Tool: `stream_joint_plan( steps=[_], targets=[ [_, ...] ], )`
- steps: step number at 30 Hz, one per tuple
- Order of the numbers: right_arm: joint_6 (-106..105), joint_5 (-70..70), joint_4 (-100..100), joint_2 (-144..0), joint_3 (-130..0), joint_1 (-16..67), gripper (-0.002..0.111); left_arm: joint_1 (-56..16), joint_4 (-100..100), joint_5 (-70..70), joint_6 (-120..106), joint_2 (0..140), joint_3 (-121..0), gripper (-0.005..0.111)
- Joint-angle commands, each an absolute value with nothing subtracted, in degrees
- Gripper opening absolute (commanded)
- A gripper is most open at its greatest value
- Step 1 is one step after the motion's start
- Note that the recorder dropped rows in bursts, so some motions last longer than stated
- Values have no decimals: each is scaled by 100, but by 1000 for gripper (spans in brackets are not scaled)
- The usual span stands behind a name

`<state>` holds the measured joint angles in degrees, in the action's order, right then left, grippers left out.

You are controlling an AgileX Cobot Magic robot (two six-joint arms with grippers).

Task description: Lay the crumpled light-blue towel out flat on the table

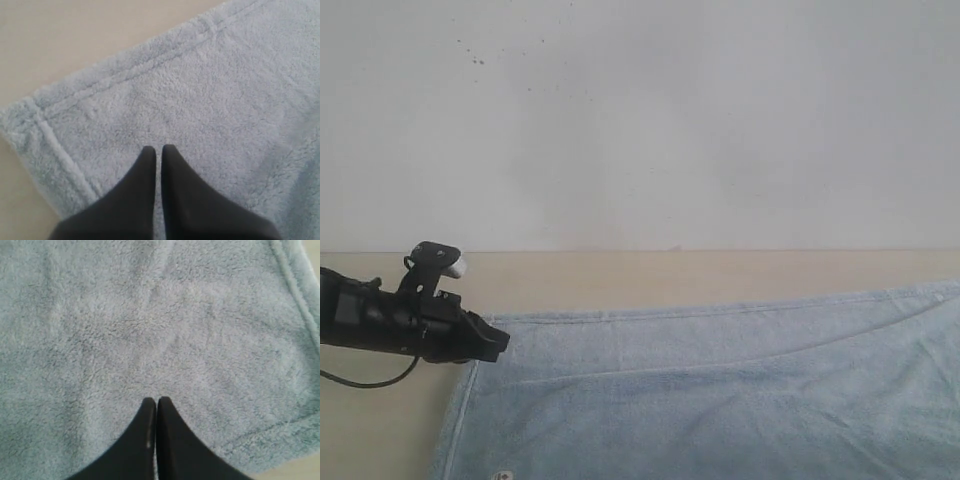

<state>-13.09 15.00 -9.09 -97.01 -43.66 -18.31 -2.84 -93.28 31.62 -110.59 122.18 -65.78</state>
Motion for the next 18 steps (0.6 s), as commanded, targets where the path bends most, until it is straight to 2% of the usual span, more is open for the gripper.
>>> stream_joint_plan(
  steps=[1,8,18],
  targets=[
    [-1119,1279,-772,-9656,-4344,-2313,0,-238,-9366,3285,-11317,12329,-6692,4],
    [-1088,1442,-668,-9656,-4344,-3044,0,-238,-9366,3285,-11317,12512,-6843,4],
    [-1048,1495,-695,-9656,-4344,-3082,0,-238,-9406,3069,-11325,12907,-7004,4]
  ],
)
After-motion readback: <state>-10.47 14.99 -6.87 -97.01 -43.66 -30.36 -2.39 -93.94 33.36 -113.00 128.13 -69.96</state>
